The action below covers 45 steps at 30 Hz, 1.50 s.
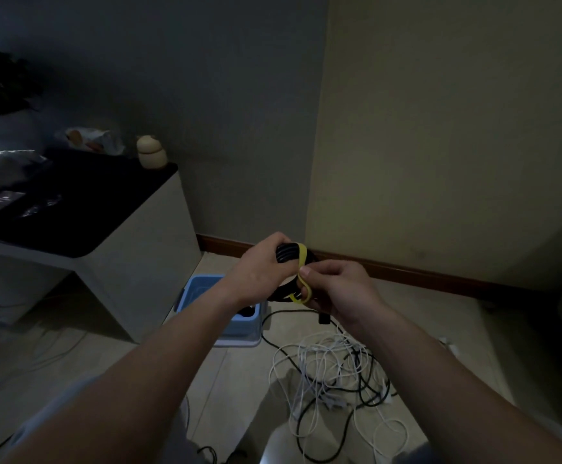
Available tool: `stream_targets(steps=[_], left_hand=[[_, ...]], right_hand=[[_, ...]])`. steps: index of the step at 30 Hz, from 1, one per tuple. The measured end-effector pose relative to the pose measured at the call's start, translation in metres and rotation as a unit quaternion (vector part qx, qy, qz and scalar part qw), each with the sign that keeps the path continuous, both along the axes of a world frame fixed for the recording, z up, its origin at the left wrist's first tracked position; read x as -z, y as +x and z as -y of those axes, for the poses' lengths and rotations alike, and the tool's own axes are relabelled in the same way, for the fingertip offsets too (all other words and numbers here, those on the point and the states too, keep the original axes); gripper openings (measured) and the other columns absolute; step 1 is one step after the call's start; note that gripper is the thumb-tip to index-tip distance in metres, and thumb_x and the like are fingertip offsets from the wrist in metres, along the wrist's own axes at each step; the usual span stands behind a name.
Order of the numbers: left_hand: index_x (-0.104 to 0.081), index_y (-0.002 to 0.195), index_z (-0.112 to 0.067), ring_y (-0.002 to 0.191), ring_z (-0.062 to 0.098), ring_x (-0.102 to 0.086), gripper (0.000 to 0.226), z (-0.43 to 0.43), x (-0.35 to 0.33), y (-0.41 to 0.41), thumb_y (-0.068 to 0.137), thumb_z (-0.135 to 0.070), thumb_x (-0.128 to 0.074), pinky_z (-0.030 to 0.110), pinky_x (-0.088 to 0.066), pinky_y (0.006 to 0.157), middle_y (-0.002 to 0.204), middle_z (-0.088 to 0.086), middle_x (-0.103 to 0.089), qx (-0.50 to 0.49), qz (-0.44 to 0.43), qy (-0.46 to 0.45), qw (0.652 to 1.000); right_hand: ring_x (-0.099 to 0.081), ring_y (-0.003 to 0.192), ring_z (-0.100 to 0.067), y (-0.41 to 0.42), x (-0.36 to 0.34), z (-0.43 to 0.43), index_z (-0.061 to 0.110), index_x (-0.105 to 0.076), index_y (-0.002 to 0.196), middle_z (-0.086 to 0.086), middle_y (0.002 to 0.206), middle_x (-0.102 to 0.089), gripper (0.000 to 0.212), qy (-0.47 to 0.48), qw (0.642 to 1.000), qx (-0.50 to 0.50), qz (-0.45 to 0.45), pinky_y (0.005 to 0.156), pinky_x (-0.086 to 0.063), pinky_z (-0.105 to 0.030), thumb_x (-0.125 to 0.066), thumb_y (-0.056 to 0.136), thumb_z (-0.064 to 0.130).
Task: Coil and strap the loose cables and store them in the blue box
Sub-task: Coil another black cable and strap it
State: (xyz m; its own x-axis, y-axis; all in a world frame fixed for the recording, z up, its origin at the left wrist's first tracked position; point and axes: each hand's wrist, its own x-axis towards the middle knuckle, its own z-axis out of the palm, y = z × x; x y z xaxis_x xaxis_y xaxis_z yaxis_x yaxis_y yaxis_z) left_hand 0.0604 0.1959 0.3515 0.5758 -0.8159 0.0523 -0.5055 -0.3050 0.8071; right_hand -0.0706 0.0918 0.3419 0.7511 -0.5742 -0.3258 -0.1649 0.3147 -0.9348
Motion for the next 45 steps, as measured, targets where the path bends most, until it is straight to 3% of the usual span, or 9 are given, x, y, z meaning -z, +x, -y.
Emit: stream_targets(steps=[9, 13, 17, 21, 25, 31, 36, 40, 45], left_hand=[[-0.056, 0.088, -0.02, 0.051, 0.007, -0.051, 0.009, 0.001, -0.001, 0.001, 0.084, -0.016, -0.062, 0.03, -0.044, 0.055, 0.061, -0.006, -0.055, -0.002, -0.107, -0.003, 0.994], [-0.051, 0.08, -0.018, 0.049, 0.01, -0.042, 0.018, 0.006, 0.0, -0.008, 0.064, -0.025, -0.057, 0.029, -0.032, 0.05, 0.052, -0.01, -0.047, -0.026, -0.222, -0.039, 0.974], [-0.053, 0.077, -0.02, 0.054, 0.015, -0.042, 0.032, 0.01, 0.005, -0.015, 0.057, -0.044, -0.062, 0.032, -0.031, 0.053, 0.052, -0.01, -0.048, -0.055, -0.216, -0.057, 0.973], [-0.052, 0.069, -0.027, 0.053, 0.015, -0.04, 0.028, 0.011, 0.007, -0.021, 0.084, -0.051, -0.055, 0.035, -0.031, 0.06, 0.054, -0.007, -0.047, -0.071, -0.23, -0.091, 0.966], [-0.046, 0.078, -0.019, 0.054, 0.013, -0.041, 0.032, 0.012, 0.01, -0.026, 0.106, -0.031, -0.038, 0.031, -0.033, 0.056, 0.069, 0.004, -0.045, -0.069, -0.233, -0.095, 0.965], [-0.046, 0.077, -0.018, 0.052, 0.01, -0.041, 0.029, 0.012, 0.006, -0.029, 0.105, -0.024, -0.04, 0.028, -0.033, 0.05, 0.068, 0.005, -0.044, -0.072, -0.222, -0.103, 0.967], [-0.05, 0.077, -0.018, 0.052, 0.012, -0.04, 0.03, 0.01, 0.004, -0.029, 0.105, -0.021, -0.04, 0.026, -0.031, 0.047, 0.064, 0.001, -0.046, -0.073, -0.222, -0.095, 0.968], [-0.052, 0.079, -0.017, 0.055, 0.014, -0.042, 0.03, 0.006, 0.004, -0.031, 0.105, -0.022, -0.039, 0.028, -0.032, 0.05, 0.069, 0.003, -0.048, -0.054, -0.205, -0.083, 0.974], [-0.056, 0.084, -0.021, 0.059, 0.01, -0.049, 0.028, 0.006, 0.004, -0.032, 0.105, -0.022, -0.039, 0.028, -0.04, 0.055, 0.077, 0.0, -0.053, -0.049, -0.156, -0.045, 0.986]], right_hand=[[-0.068, 0.059, -0.016, 0.002, -0.001, -0.002, 0.005, -0.076, 0.085, -0.009, 0.071, -0.073, 0.006, -0.023, 1.0, 0.012, -0.015, 0.054, -0.052, -0.024, -0.074, 0.088, 0.01], [-0.067, 0.057, -0.016, 0.001, 0.002, -0.005, 0.008, -0.077, 0.076, -0.01, 0.067, -0.072, 0.013, -0.046, 0.998, 0.035, -0.015, 0.054, -0.053, -0.024, -0.075, 0.088, 0.011], [-0.061, 0.049, -0.015, 0.003, 0.005, -0.008, 0.01, -0.075, 0.068, -0.008, 0.06, -0.067, 0.021, -0.051, 0.997, 0.057, -0.016, 0.048, -0.049, -0.023, -0.074, 0.089, 0.011], [-0.066, 0.053, -0.014, 0.005, 0.008, -0.012, 0.012, -0.076, 0.068, -0.007, 0.063, -0.071, 0.02, -0.073, 0.993, 0.084, -0.024, 0.051, -0.051, -0.024, -0.077, 0.087, 0.017], [-0.068, 0.055, -0.015, 0.006, 0.012, -0.014, 0.011, -0.076, 0.069, -0.004, 0.063, -0.072, 0.018, -0.109, 0.986, 0.115, -0.045, 0.051, -0.051, -0.024, -0.08, 0.084, 0.019], [-0.063, 0.053, -0.015, 0.005, 0.01, -0.007, 0.017, -0.069, 0.061, 0.0, 0.054, -0.067, 0.027, -0.262, 0.953, 0.12, -0.092, 0.052, -0.046, -0.029, -0.086, 0.072, 0.035], [-0.053, 0.061, -0.007, 0.002, 0.004, 0.004, 0.027, -0.052, 0.075, 0.01, 0.069, -0.057, 0.041, -0.44, 0.882, 0.127, -0.115, 0.051, -0.04, -0.03, -0.086, 0.062, 0.047], [-0.059, 0.09, -0.008, 0.0, 0.0, 0.011, 0.037, -0.062, 0.105, 0.015, 0.099, -0.058, 0.037, -0.557, 0.827, 0.04, -0.066, 0.072, -0.052, -0.034, -0.077, 0.071, 0.035], [-0.061, 0.085, -0.01, -0.001, 0.002, 0.014, 0.031, -0.072, 0.098, 0.014, 0.091, -0.064, 0.027, -0.577, 0.815, -0.013, -0.049, 0.075, -0.055, -0.04, -0.076, 0.073, 0.025]])
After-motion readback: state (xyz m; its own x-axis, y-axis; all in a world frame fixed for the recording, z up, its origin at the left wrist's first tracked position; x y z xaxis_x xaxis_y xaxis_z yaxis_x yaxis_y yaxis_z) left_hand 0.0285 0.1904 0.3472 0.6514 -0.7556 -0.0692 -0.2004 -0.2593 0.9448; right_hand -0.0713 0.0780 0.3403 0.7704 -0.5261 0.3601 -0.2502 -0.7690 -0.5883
